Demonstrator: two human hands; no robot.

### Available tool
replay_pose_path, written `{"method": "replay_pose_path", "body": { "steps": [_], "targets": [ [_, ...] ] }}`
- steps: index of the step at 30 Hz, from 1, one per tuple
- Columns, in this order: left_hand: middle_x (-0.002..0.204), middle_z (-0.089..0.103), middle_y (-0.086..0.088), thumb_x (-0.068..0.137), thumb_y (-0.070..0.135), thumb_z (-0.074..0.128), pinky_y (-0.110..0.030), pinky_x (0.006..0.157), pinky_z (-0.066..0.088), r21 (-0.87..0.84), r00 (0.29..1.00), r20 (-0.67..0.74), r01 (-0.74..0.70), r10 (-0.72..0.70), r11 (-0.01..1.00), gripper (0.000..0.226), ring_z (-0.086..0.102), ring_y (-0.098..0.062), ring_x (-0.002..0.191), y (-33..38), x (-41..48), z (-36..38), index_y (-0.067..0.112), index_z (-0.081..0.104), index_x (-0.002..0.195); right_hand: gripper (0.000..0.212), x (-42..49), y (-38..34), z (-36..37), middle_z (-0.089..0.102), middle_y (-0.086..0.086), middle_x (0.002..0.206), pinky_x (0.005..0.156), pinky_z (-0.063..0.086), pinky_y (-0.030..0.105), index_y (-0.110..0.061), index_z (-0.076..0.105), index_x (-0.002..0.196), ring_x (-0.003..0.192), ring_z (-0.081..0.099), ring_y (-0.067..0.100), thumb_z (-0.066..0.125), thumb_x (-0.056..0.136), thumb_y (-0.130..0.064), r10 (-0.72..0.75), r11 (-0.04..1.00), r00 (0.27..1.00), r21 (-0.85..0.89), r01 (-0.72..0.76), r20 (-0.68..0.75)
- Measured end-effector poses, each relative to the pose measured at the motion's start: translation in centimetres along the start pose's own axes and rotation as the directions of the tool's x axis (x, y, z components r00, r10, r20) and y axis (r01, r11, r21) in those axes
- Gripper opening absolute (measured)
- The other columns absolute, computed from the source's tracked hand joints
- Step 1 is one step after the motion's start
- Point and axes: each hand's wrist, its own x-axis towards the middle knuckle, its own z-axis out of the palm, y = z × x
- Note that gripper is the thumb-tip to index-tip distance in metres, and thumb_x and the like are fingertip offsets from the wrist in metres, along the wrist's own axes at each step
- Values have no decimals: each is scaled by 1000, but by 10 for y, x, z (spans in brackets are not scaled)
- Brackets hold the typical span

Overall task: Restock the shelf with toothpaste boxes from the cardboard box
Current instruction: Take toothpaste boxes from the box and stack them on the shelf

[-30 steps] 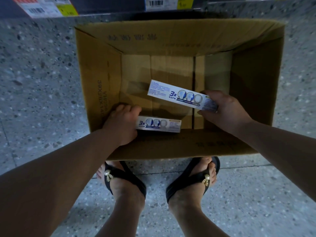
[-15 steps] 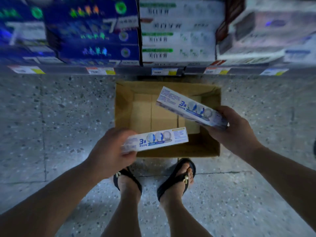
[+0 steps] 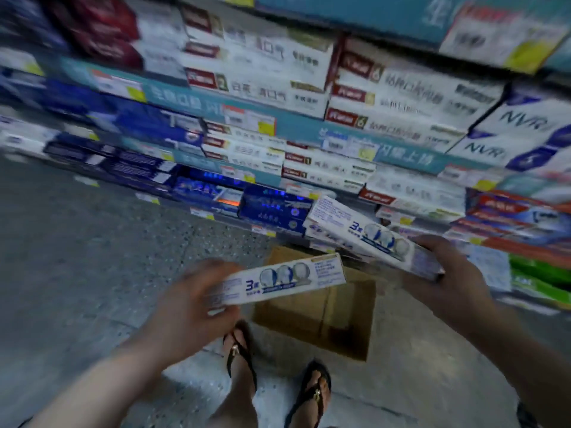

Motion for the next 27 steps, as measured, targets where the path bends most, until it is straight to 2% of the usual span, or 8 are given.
{"method": "replay_pose_path", "body": {
  "steps": [4,7,10,13,16,20,22,27],
  "targets": [
    [85,59,37,56,37,54,2,64,38,53,982,-172,-66,74,996,41,55,17,73,77,-39,-60,57,55,92,42,-25,-71,-52,54,-19,88,62,44,29,-32,47,101,74,56,4,71,76,-9,-105,994,993,21,104,51],
    [95,59,29,59,38,57,-2,72,39,135,951,-276,-102,136,986,43,56,11,83,118,-72,-102,63,52,93,40,-35,-127,-79,57,-7,94,62,44,29,-30,48,106,73,57,9,70,78,-11,-179,982,979,77,172,98],
    [103,59,18,58,38,57,-8,78,42,190,914,-365,-114,178,975,43,59,3,88,150,-99,-143,59,54,95,35,-44,-188,-100,53,-15,96,59,43,18,-38,49,94,76,53,1,70,78,-15,-301,947,948,144,286,101],
    [103,60,14,56,37,57,-9,75,43,231,873,-439,-116,210,966,43,60,1,86,178,-123,-181,61,55,92,37,-52,-243,-115,55,-15,99,72,42,30,-43,50,93,87,56,12,74,74,-22,-398,913,913,136,385,87],
    [100,63,16,57,35,60,-13,73,46,247,846,-486,-107,219,963,44,63,-2,85,191,-138,-220,56,58,95,43,-60,-294,-124,57,-19,88,69,40,31,-50,48,77,75,55,0,77,70,-19,-488,867,873,120,483,16],
    [102,63,20,57,33,61,-13,71,47,292,836,-483,-127,260,948,45,64,-2,85,198,-142,-281,53,59,98,45,-57,-352,-121,66,-14,94,64,45,6,-53,60,75,82,58,-15,82,61,-16,-548,831,836,96,547,-25],
    [104,62,26,56,32,62,-10,73,46,281,825,-497,-142,271,949,47,64,1,89,194,-140,-315,57,58,96,48,-53,-381,-111,68,-13,97,67,45,7,-53,59,77,82,59,-16,89,48,-28,-558,827,829,54,559,-29],
    [105,53,42,51,40,61,-3,81,42,273,800,-520,-178,300,945,50,56,13,97,176,-136,-418,73,50,87,71,-37,-481,-57,56,-49,75,62,35,-9,-73,52,69,73,54,-27,83,58,-10,-652,751,752,56,658,-97]
  ]
}}
